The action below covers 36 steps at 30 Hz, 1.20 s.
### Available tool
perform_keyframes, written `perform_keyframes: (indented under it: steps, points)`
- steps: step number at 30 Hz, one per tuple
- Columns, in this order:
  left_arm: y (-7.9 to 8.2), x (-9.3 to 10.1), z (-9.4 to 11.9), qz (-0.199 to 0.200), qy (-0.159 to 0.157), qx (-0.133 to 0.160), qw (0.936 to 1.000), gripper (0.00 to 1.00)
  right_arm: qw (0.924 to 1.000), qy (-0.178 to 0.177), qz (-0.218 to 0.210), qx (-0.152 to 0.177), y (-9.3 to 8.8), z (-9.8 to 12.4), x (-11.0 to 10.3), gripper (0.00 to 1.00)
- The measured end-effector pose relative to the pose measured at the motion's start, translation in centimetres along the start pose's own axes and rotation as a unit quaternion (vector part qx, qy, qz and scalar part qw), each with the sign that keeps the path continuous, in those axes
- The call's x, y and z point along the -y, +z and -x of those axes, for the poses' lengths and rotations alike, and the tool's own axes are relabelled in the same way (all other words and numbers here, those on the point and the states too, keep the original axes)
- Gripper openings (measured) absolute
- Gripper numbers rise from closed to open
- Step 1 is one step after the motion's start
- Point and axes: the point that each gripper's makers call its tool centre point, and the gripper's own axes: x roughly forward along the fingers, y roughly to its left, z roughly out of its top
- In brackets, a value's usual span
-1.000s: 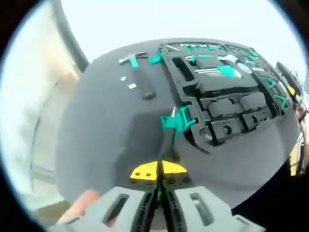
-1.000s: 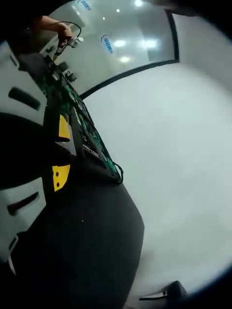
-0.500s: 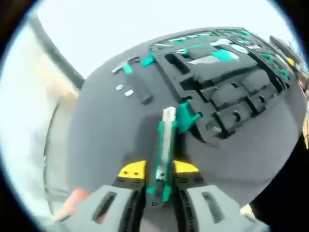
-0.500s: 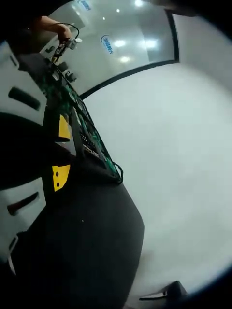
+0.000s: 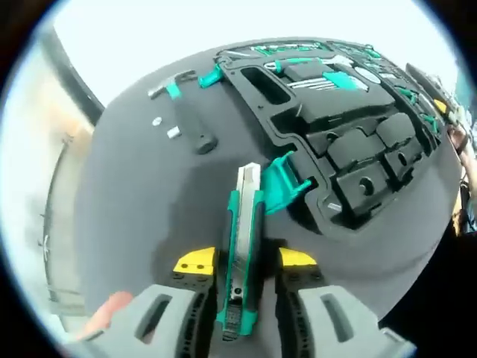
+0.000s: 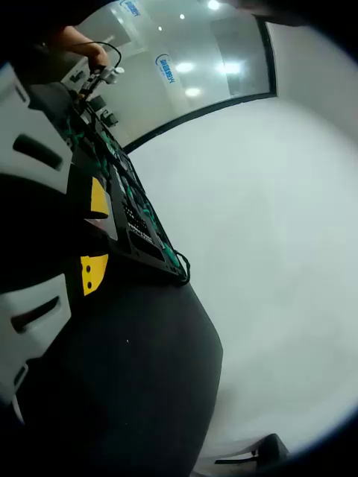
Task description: Pick up the tools and put them into their designated positions in the toolbox.
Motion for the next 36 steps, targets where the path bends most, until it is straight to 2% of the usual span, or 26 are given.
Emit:
perform_keyframes:
  steps: [5, 7, 10, 11, 13, 14, 16, 18, 20, 22, 23, 25, 27, 29, 30, 31, 33, 35, 36]
  points:
    - [-0.4, -0.1, 0.2, 0.003, 0.028, 0.018, 0.9995, 0.19, 1.0, 0.001, -0.001, 0.0, 0.0, 0.0, 0.0, 0.15]
    - [0.0, 0.0, 0.8, 0.004, 0.033, 0.03, 0.999, 0.19, 1.0, 0.001, -0.001, 0.0, 0.0, 0.0, 0.0, 0.15]
    - [1.5, 0.2, 2.1, -0.014, 0.035, 0.057, 0.9977, 0.19, 1.0, 0.001, -0.002, 0.0, 0.0, 0.0, 0.0, 0.15]
    - [2.2, 0.4, 2.5, -0.036, 0.036, 0.066, 0.9965, 0.19, 1.0, 0.001, -0.002, 0.0, 0.0, 0.0, 0.0, 0.15]
    - [3.1, 1.1, 3.4, -0.047, 0.034, 0.074, 0.9956, 0.19, 1.0, 0.002, -0.002, 0.0, 0.0, 0.0, 0.0, 0.15]
    - [3.9, 1.4, 3.8, -0.069, 0.036, 0.084, 0.9935, 0.19, 1.0, 0.001, -0.001, 0.0, 0.0, 0.0, 0.0, 0.15]
    - [5.0, 2.4, 4.5, -0.112, 0.028, 0.096, 0.9887, 0.19, 1.0, 0.001, -0.001, 0.0, 0.0, 0.0, 0.0, 0.15]
    - [5.9, 3.4, 5.0, -0.134, 0.015, 0.106, 0.9852, 0.19, 1.0, 0.001, -0.001, 0.0, 0.0, 0.0, 0.0, 0.15]
    - [7.6, 4.5, 5.5, -0.153, -0.01, 0.133, 0.9792, 0.19, 1.0, 0.001, -0.001, 0.0, 0.0, 0.0, 0.0, 0.15]
    - [8.2, 5.9, 5.5, -0.159, -0.042, 0.129, 0.9779, 0.19, 1.0, 0.001, -0.001, 0.0, 0.0, 0.0, 0.0, 0.15]
    - [8.3, 6.5, 5.3, -0.178, -0.051, 0.116, 0.9758, 0.19, 1.0, 0.001, -0.001, 0.0, 0.0, 0.0, 0.0, 0.15]
    - [9.0, 7.7, 4.9, -0.225, -0.062, 0.113, 0.9658, 0.19, 1.0, 0.002, -0.001, 0.0, 0.0, 0.0, 0.0, 0.15]
    - [9.2, 9.0, 4.6, -0.283, -0.075, 0.102, 0.9509, 0.19, 1.0, 0.002, 0.0, 0.0, 0.0, 0.0, 0.0, 0.15]
    - [9.7, 10.8, 4.4, -0.352, -0.089, 0.102, 0.9263, 0.19, 1.0, 0.002, 0.0, 0.0, 0.0, 0.0, 0.0, 0.15]
    - [9.6, 11.7, 4.4, -0.377, -0.099, 0.099, 0.9157, 0.19, 1.0, 0.002, 0.0, 0.0, 0.0, 0.0, 0.0, 0.15]
    - [9.6, 12.5, 4.3, -0.395, -0.107, 0.092, 0.9079, 0.19, 1.0, 0.002, 0.0, 0.0, 0.0, 0.0, 0.0, 0.15]
    - [9.6, 13.7, 4.2, -0.414, -0.116, 0.08, 0.8991, 0.19, 1.0, 0.002, 0.0, 0.0, 0.0, 0.0, 0.0, 0.15]
    - [9.7, 14.8, 4.2, -0.435, -0.132, 0.075, 0.8876, 0.19, 1.0, 0.002, 0.0, 0.0, 0.0, 0.0, 0.0, 0.15]
    - [9.7, 15.0, 4.2, -0.437, -0.133, 0.074, 0.8867, 0.19, 1.0, 0.003, 0.0, 0.0, 0.0, 0.0, 0.0, 0.15]
